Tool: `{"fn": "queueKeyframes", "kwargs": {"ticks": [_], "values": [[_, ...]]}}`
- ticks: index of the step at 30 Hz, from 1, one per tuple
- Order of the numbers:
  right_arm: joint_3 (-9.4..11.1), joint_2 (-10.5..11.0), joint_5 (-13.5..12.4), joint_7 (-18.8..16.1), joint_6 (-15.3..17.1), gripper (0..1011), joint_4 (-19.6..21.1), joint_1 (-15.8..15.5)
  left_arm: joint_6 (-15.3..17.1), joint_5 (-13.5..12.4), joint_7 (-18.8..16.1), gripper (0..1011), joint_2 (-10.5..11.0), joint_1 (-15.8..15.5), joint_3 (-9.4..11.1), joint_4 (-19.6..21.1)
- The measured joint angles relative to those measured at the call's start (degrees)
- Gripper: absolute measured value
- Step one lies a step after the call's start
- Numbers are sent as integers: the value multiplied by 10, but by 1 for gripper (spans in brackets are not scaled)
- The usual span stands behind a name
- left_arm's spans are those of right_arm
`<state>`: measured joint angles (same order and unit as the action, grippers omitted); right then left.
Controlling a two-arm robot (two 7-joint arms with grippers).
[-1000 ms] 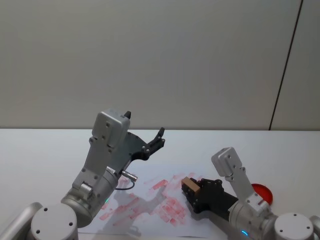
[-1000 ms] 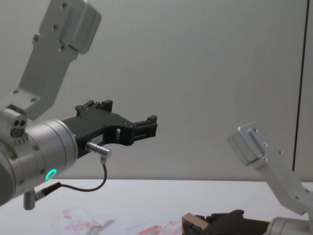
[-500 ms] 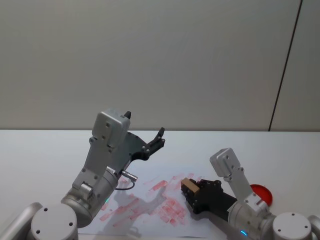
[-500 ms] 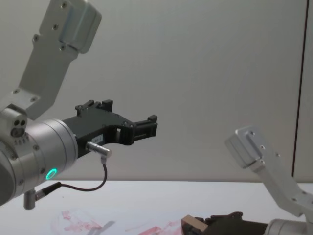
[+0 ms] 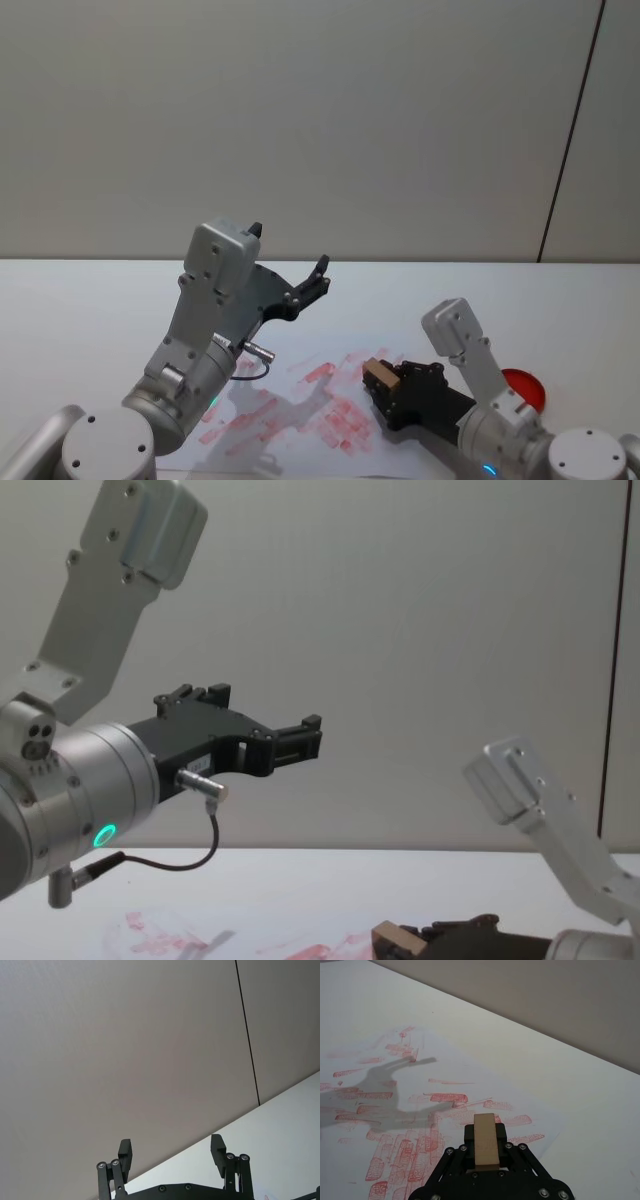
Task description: Use the one hand to pick up the stamp and affix it onto the A4 paper.
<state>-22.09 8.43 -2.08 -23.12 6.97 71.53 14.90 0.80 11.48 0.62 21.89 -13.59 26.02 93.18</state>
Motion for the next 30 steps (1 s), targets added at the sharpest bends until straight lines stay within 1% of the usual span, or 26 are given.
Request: {"fn": "queueKeyframes", "kwargs": {"ticks": [5,8,9,12,16,22,23,25,26,30], "values": [[4,5,-12,4,-10,221,19,-5,0,0,0,1002,0,0,0,0],[9,9,-26,8,-20,220,33,-8,0,0,0,1002,0,0,0,0],[12,11,-34,10,-26,220,43,-10,0,0,0,1002,0,0,0,0],[17,16,-45,14,-31,220,55,-13,0,0,0,1002,0,0,0,0],[28,27,-64,22,-38,220,79,-20,0,0,0,1002,0,0,0,0],[42,43,-82,32,-36,220,105,-30,0,0,0,1002,0,0,0,0],[46,49,-87,34,-34,221,113,-35,0,0,0,1003,0,0,0,0],[50,53,-91,37,-31,220,119,-39,0,0,0,1002,0,0,0,0],[55,60,-97,40,-27,220,128,-44,0,0,0,1003,0,0,0,0],[63,75,-108,47,-19,220,143,-58,0,0,0,1002,0,0,0,0]]}}
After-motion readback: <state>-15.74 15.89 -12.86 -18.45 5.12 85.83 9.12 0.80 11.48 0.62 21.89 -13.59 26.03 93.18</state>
